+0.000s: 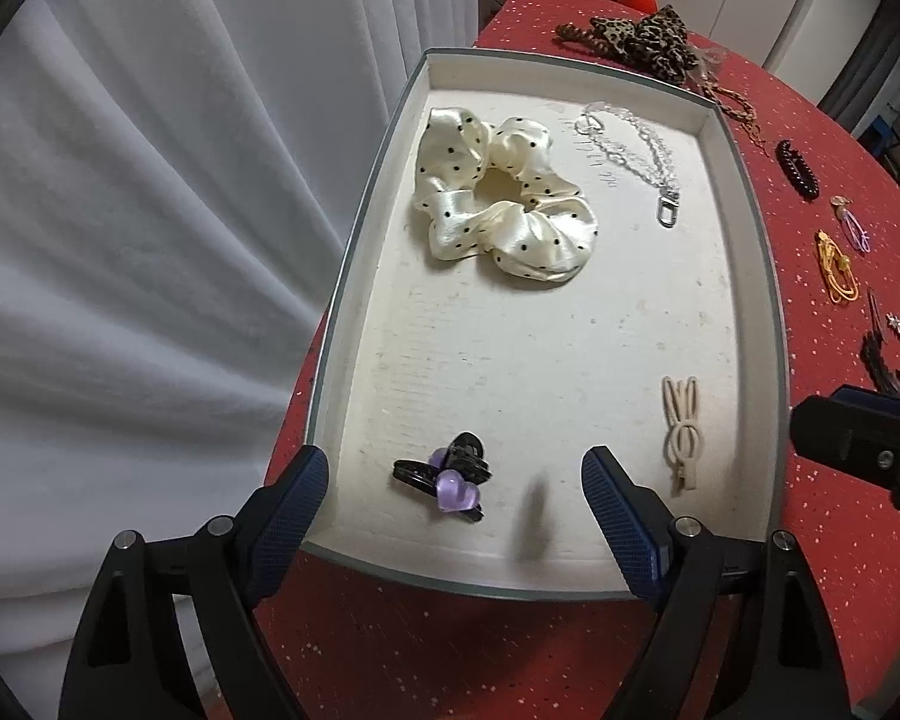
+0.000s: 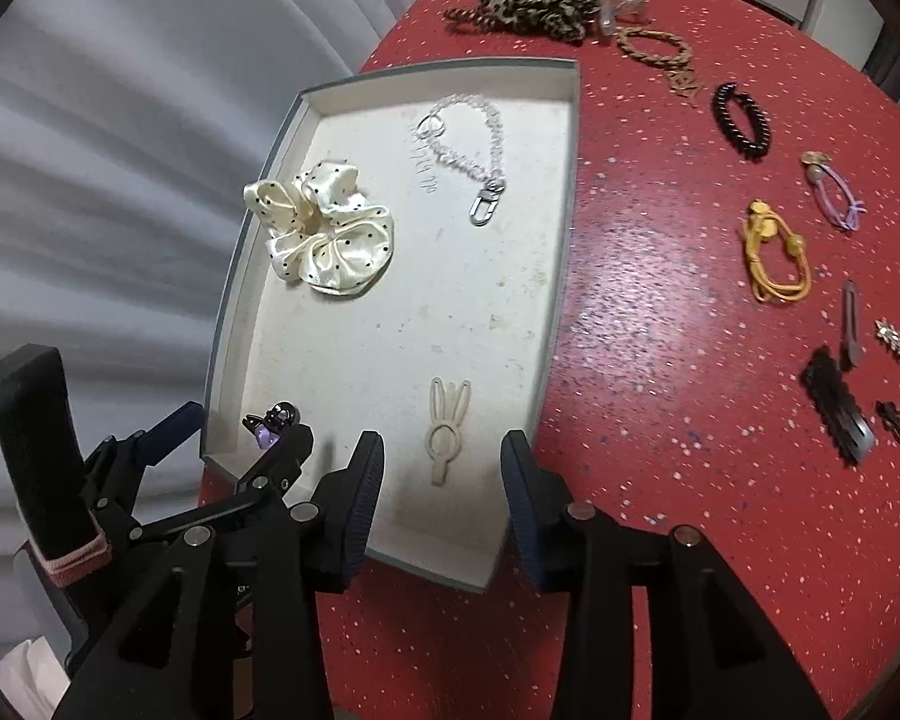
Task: Organize jewelry
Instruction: 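Open both grippers to release the clips into the tray and withdraw, then move both grippers over the table, left toward the yellow hair tie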
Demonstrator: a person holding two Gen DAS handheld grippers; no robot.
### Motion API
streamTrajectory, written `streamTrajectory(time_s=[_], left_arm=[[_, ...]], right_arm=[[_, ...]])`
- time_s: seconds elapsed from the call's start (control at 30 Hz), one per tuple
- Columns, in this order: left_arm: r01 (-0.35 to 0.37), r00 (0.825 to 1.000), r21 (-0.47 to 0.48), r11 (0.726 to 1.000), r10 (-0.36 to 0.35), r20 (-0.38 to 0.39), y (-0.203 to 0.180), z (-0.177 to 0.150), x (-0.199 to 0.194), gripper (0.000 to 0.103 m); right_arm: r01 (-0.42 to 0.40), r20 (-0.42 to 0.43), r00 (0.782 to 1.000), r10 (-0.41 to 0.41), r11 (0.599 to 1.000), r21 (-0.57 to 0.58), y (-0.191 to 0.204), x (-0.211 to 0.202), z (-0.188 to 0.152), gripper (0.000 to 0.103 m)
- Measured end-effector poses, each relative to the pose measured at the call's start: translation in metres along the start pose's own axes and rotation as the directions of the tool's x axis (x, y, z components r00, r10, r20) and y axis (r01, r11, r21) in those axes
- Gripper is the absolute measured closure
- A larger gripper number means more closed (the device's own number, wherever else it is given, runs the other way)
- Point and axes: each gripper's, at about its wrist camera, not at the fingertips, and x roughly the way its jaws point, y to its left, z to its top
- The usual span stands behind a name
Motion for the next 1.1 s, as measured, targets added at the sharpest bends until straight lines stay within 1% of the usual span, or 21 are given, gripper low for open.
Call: streamTrajectory(time_s=[0.07,0.1,0.13,0.17,0.3,0.37,0.43,0.47,0.53,0.63,0.67,0.7,0.8,0.93,1.1], left_arm=[[-0.006,1.0,0.009,1.0,0.006,0.0,-0.003,0.0,-0.004,0.015],[-0.01,1.0,0.013,1.0,0.01,0.001,-0.003,0.001,-0.005,0.013],[-0.016,1.0,0.017,1.0,0.016,0.002,-0.005,0.001,-0.005,0.005],[-0.026,1.0,0.015,1.0,0.026,0.007,-0.006,0.0,-0.008,0.0],[-0.021,1.0,0.026,0.999,0.021,0.01,-0.017,-0.001,-0.017,0.0],[-0.019,1.0,0.037,0.999,0.018,0.01,-0.022,0.001,-0.023,0.0],[-0.012,1.0,0.05,0.999,0.012,0.01,-0.029,0.002,-0.028,0.0],[-0.008,1.0,0.058,0.998,0.007,0.01,-0.033,0.002,-0.032,0.0],[-0.008,1.0,0.063,0.998,0.008,0.007,-0.04,0.003,-0.037,0.0],[-0.031,0.999,0.078,0.996,0.03,0.021,-0.055,0.006,-0.042,0.0],[-0.036,0.999,0.087,0.996,0.034,0.023,-0.06,0.008,-0.043,0.0],[-0.033,0.999,0.094,0.995,0.032,0.02,-0.065,0.008,-0.044,0.0],[0.006,1.0,0.122,0.992,-0.007,0.003,-0.082,0.01,-0.048,0.0],[0.046,0.999,0.16,0.986,-0.049,0.015,-0.109,0.014,-0.058,0.0],[0.09,0.995,0.183,0.979,-0.096,0.023,-0.143,0.019,-0.068,0.0]], right_arm=[[0.002,0.008,1.0,-0.002,1.0,0.012,-0.004,-0.004,-0.005,0.047],[0.001,0.011,1.0,-0.001,1.0,0.017,-0.008,-0.008,-0.006,0.046],[0.003,0.014,1.0,-0.003,1.0,0.026,-0.012,-0.01,-0.007,0.042],[0.004,0.016,1.0,-0.004,0.999,0.036,-0.018,-0.015,-0.009,0.04],[0.011,0.02,1.0,-0.013,0.997,0.078,-0.038,-0.023,-0.017,0.036],[0.014,0.026,1.0,-0.017,0.995,0.103,-0.05,-0.028,-0.021,0.027],[0.018,0.03,0.999,-0.022,0.992,0.125,-0.062,-0.034,-0.026,0.026],[0.023,0.031,0.999,-0.027,0.99,0.138,-0.069,-0.037,-0.029,0.024],[0.027,0.036,0.999,-0.033,0.986,0.163,-0.082,-0.041,-0.035,0.023],[0.039,0.041,0.998,-0.048,0.978,0.204,-0.104,-0.05,-0.044,0.022],[0.042,0.043,0.998,-0.052,0.975,0.218,-0.113,-0.055,-0.048,0.017],[0.048,0.048,0.997,-0.061,0.97,0.238,-0.123,-0.059,-0.052,0.017],[0.061,0.047,0.996,-0.078,0.957,0.282,-0.15,-0.067,-0.062,0.016],[0.081,0.047,0.994,-0.101,0.943,0.324,-0.178,-0.074,-0.072,0.015],[0.099,0.042,0.992,-0.123,0.926,0.365,-0.214,-0.083,-0.08,0.015]])
